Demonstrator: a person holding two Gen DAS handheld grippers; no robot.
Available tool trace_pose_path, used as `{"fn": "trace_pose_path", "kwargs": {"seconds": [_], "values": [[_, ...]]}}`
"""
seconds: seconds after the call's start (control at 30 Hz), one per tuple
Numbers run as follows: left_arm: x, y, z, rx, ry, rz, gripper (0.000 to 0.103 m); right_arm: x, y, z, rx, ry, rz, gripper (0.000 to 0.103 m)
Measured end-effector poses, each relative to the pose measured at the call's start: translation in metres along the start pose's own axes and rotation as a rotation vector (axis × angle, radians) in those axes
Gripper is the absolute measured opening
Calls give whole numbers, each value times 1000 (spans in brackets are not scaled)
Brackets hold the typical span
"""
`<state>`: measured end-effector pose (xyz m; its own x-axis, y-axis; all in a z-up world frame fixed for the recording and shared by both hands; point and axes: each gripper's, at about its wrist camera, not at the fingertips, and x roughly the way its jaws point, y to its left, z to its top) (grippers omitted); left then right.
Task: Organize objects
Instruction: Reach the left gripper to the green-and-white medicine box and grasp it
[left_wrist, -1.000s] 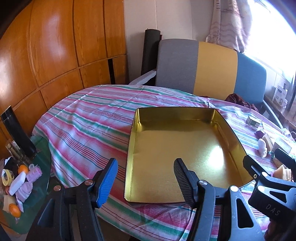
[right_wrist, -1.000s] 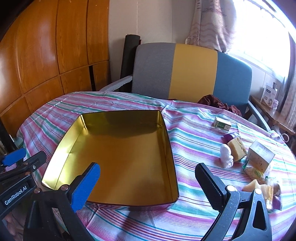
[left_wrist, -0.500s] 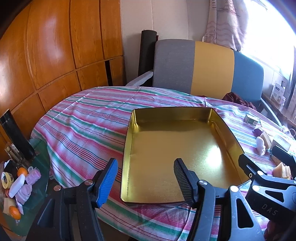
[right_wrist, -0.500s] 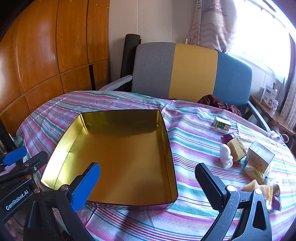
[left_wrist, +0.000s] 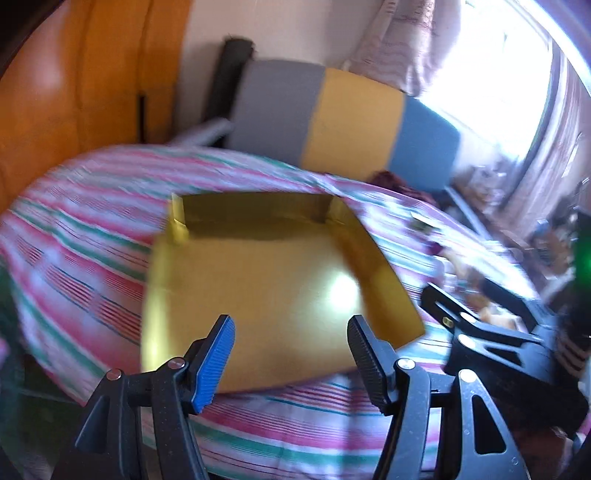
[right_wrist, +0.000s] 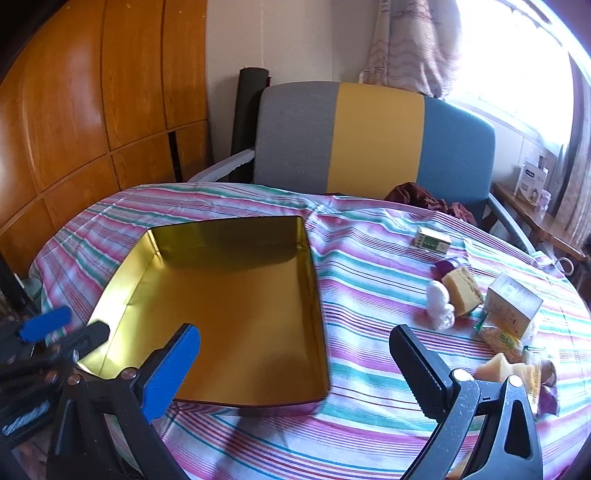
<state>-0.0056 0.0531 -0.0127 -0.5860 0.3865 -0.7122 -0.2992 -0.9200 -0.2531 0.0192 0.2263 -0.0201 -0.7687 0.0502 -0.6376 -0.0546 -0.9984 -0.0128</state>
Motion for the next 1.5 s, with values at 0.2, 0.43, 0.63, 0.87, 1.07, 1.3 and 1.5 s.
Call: {"fn": "trace_pose_path", "kwargs": {"seconds": [0.2, 0.43, 0.63, 0.87, 1.07, 1.3, 1.5], "values": [[14, -24, 10, 38, 42, -88, 65, -2, -43, 2, 61, 17, -41, 103], [41, -66, 28, 138, 123, -133, 65, -8, -138, 0, 203, 57, -146, 103], [62, -101, 38, 208, 192, -173, 65, -22, -221, -7, 333, 62, -243, 103], [91, -149, 69, 258, 228, -206, 64, -23, -292, -25, 486, 53, -285, 103], [146, -192, 116, 257, 263, -213, 65, -11, -309, -39, 571, 82, -221, 103], [233, -242, 147, 258, 328, -135, 82, -6, -305, -38, 580, 87, -129, 103], [294, -283, 166, 305, 343, -91, 90, -3, -302, -39, 582, 102, -59, 103]]}}
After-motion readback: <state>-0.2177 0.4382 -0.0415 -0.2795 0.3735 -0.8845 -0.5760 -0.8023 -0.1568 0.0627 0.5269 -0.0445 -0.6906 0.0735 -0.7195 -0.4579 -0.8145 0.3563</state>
